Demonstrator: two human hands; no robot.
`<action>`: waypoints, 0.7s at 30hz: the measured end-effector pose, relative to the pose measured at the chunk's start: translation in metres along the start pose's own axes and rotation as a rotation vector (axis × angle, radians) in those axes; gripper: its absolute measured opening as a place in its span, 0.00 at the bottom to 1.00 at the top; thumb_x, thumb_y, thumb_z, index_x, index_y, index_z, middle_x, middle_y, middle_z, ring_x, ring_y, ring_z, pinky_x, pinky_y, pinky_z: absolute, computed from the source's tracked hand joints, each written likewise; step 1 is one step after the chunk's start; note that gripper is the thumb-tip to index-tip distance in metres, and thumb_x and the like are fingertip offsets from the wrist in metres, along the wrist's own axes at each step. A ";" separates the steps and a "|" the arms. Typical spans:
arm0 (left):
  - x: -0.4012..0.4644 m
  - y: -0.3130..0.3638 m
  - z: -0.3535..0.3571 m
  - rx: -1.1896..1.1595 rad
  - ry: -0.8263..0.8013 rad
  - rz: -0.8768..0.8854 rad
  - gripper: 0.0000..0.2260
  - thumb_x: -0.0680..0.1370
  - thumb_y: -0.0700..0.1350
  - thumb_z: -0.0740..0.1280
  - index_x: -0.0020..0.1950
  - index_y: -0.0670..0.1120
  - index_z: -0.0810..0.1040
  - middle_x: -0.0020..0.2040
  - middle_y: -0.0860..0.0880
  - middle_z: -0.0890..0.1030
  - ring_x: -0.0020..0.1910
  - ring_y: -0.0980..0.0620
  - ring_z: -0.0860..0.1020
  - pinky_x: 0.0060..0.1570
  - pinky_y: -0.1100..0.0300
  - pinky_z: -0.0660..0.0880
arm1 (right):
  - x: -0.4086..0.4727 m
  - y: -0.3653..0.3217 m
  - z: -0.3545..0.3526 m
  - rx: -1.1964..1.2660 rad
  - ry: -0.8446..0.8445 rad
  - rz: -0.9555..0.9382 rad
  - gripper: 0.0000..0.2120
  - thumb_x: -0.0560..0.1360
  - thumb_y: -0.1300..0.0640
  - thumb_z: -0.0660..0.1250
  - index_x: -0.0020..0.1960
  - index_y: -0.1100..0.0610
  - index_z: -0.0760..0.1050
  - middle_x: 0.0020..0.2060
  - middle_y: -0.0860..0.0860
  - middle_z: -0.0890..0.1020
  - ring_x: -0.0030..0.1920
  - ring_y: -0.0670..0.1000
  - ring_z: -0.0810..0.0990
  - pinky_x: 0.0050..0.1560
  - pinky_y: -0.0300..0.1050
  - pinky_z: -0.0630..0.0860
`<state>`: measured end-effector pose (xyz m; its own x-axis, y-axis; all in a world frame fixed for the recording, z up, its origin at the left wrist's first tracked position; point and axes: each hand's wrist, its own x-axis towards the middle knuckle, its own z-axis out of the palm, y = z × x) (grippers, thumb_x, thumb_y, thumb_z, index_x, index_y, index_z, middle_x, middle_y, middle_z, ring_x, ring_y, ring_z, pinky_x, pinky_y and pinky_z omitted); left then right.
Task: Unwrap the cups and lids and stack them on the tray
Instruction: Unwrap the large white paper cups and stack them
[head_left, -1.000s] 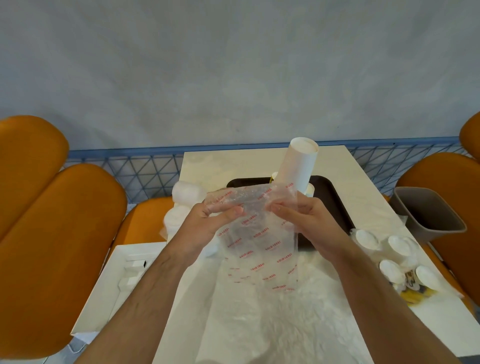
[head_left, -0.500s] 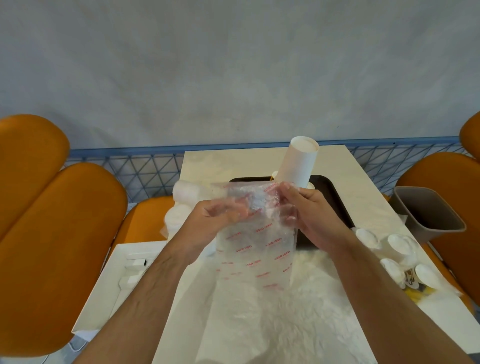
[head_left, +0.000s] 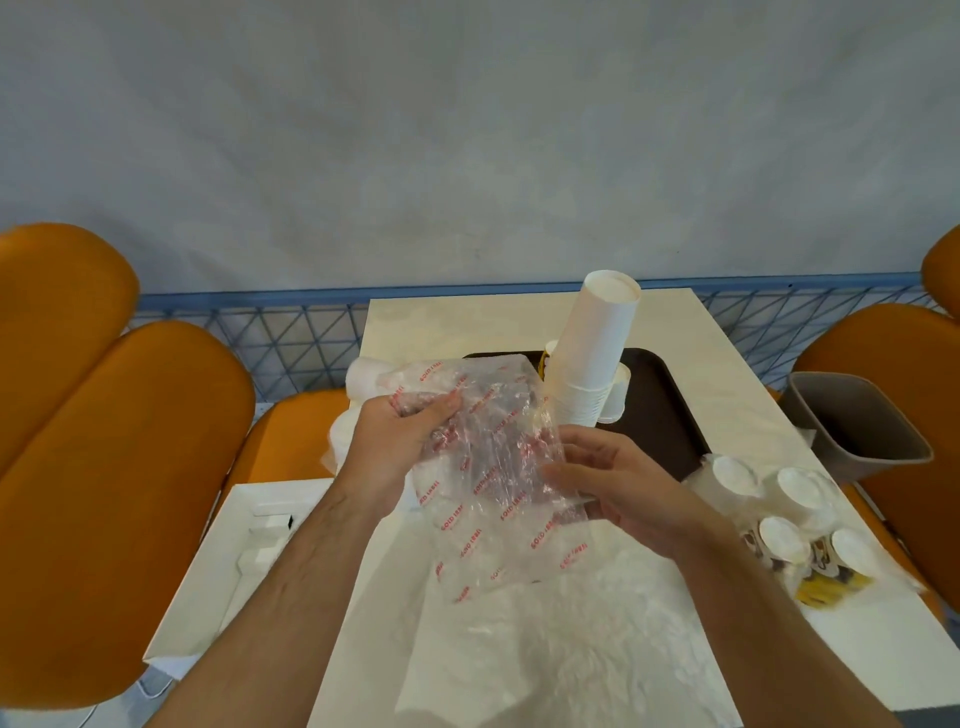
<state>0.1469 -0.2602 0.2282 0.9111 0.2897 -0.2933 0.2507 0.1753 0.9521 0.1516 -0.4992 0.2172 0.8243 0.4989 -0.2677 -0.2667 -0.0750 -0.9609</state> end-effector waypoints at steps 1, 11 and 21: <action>0.002 -0.001 -0.002 -0.012 0.007 -0.001 0.08 0.74 0.43 0.75 0.52 0.44 0.85 0.46 0.46 0.87 0.46 0.46 0.86 0.48 0.52 0.81 | -0.001 0.002 -0.001 -0.013 -0.010 0.006 0.16 0.75 0.55 0.72 0.62 0.54 0.82 0.55 0.56 0.85 0.54 0.58 0.85 0.54 0.56 0.82; 0.004 -0.002 -0.013 -0.185 0.107 -0.046 0.06 0.75 0.40 0.74 0.51 0.43 0.84 0.45 0.46 0.87 0.46 0.47 0.85 0.49 0.54 0.81 | 0.006 0.021 -0.008 0.048 0.218 -0.007 0.12 0.77 0.54 0.70 0.48 0.62 0.85 0.44 0.57 0.86 0.45 0.53 0.84 0.50 0.47 0.80; -0.003 -0.013 -0.006 -0.334 0.183 -0.053 0.07 0.76 0.42 0.72 0.53 0.43 0.84 0.48 0.46 0.87 0.51 0.47 0.85 0.58 0.48 0.80 | 0.006 0.047 0.021 0.408 0.242 0.150 0.16 0.77 0.55 0.70 0.61 0.63 0.81 0.56 0.59 0.85 0.55 0.58 0.84 0.65 0.58 0.77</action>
<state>0.1388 -0.2576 0.2161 0.8185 0.4302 -0.3807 0.1480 0.4824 0.8634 0.1331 -0.4817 0.1718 0.8414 0.2903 -0.4558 -0.5248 0.2377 -0.8174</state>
